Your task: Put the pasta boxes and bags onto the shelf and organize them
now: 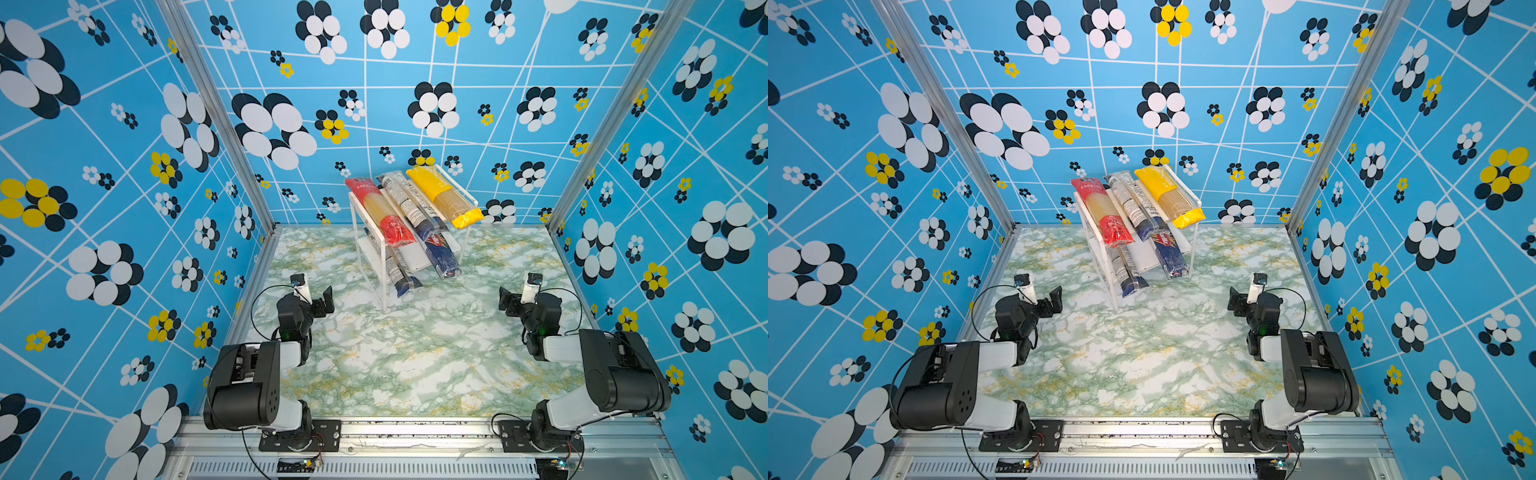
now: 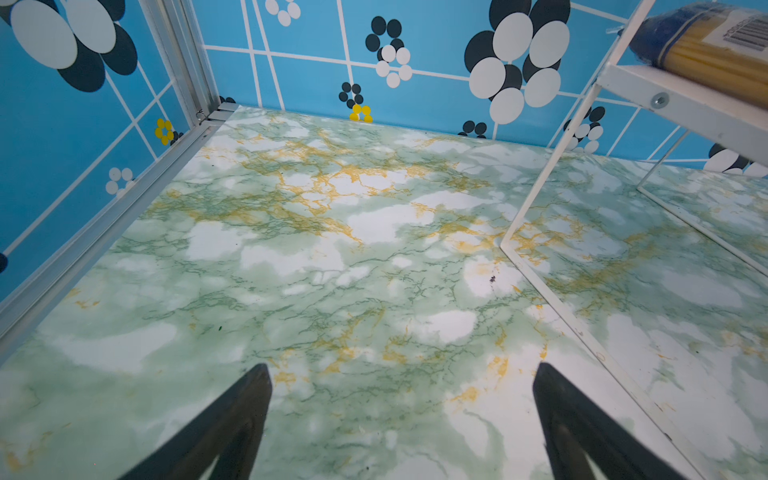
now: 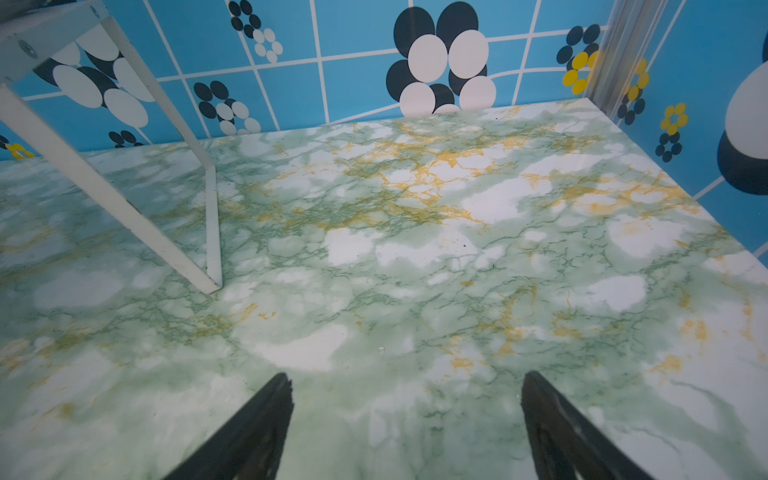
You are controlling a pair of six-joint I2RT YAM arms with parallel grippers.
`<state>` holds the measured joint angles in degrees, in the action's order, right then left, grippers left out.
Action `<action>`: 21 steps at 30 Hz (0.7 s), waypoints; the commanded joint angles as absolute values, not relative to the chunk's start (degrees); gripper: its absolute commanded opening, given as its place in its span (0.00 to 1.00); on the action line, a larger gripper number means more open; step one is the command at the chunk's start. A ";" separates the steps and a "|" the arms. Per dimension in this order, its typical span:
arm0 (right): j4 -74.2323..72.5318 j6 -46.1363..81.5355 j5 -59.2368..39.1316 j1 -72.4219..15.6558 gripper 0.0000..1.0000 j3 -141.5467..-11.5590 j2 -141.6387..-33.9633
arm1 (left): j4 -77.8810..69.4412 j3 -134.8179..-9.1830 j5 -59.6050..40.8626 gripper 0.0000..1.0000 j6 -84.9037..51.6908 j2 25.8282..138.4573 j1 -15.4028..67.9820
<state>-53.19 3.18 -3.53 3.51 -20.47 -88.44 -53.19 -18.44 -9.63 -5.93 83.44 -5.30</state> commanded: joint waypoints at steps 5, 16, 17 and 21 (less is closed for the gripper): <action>-54.41 2.27 -4.13 3.09 0.89 -20.74 -88.81 | -60.16 -17.32 -9.51 0.99 -3.40 88.06 -4.14; -53.65 2.09 -3.35 2.73 0.99 -21.18 -88.77 | -55.21 -20.66 -5.95 0.99 -2.32 88.85 -2.20; -53.64 2.07 -3.25 2.68 0.99 -21.27 -88.77 | -54.18 -21.18 -4.88 0.99 -1.80 88.77 -1.56; -53.53 1.96 -3.00 2.56 0.99 -21.27 -88.77 | -51.90 -22.17 -1.30 0.99 0.00 88.62 0.83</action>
